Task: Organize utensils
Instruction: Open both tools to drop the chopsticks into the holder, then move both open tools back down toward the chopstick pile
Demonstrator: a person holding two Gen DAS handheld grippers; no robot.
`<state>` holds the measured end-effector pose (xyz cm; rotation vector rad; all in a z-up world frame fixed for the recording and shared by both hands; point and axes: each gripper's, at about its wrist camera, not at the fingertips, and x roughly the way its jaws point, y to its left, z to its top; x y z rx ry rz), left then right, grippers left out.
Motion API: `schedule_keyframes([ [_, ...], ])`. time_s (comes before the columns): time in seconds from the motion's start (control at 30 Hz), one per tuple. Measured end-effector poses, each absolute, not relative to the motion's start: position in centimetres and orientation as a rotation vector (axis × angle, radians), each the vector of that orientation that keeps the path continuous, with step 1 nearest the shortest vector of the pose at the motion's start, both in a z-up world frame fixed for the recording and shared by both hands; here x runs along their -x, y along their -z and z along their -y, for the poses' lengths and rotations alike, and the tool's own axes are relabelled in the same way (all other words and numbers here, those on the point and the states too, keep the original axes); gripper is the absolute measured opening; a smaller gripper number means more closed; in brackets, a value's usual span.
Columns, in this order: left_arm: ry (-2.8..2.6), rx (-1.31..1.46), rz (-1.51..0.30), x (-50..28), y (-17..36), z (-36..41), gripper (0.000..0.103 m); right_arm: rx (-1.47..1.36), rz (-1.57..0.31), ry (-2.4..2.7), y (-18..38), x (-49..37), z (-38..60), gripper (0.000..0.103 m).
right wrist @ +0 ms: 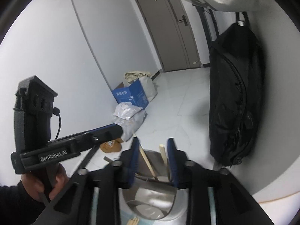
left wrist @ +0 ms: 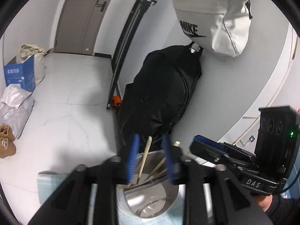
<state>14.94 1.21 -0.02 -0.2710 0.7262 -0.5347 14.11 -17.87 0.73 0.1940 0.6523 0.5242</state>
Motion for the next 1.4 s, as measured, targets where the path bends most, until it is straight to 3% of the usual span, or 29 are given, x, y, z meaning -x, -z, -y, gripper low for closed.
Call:
schedule_keyframes([
  [0.03,0.521,0.274,-0.725,-14.5,-0.2,-1.6,0.052,-0.206,-0.645,-0.517,-0.9,-13.7,18.2,0.043],
  [0.1,0.485,0.272,-0.702,-13.3,-0.8,-2.1,0.062,-0.234,-0.628,-0.498,-1.3,-12.7,18.9,0.048],
  [0.17,0.464,0.271,-0.688,-12.8,-1.1,-2.4,0.062,-0.254,-0.619,-0.491,-1.6,-12.1,19.5,0.056],
  [0.37,0.324,0.23,-0.663,-10.7,-2.3,-2.4,0.062,-0.265,-0.594,-0.483,-2.9,-9.6,19.6,0.063],
  [0.43,0.283,0.222,-0.651,-9.9,-2.7,-2.5,0.062,-0.266,-0.575,-0.475,-3.2,-8.6,19.6,0.073],
  [0.7,0.203,0.188,-0.606,-6.7,-4.1,-2.4,0.063,-0.294,-0.519,-0.464,-4.3,-4.8,19.6,0.086],
  [0.77,0.19,0.173,-0.591,-5.8,-4.2,-2.2,0.066,-0.289,-0.507,-0.455,-4.4,-4.0,19.5,0.091],
  [0.8,0.182,0.165,-0.585,-5.4,-4.2,-2.2,0.075,-0.286,-0.499,-0.451,-4.4,-3.5,19.4,0.093],
  [0.87,0.155,0.15,-0.549,-4.1,-4.3,-2.3,0.084,-0.284,-0.491,-0.451,-4.3,-2.7,19.3,0.094],
  [1.4,0.076,0.071,-0.517,0.1,-1.5,-2.1,0.084,-0.208,-0.522,-0.439,-0.9,1.7,17.5,0.094],
])
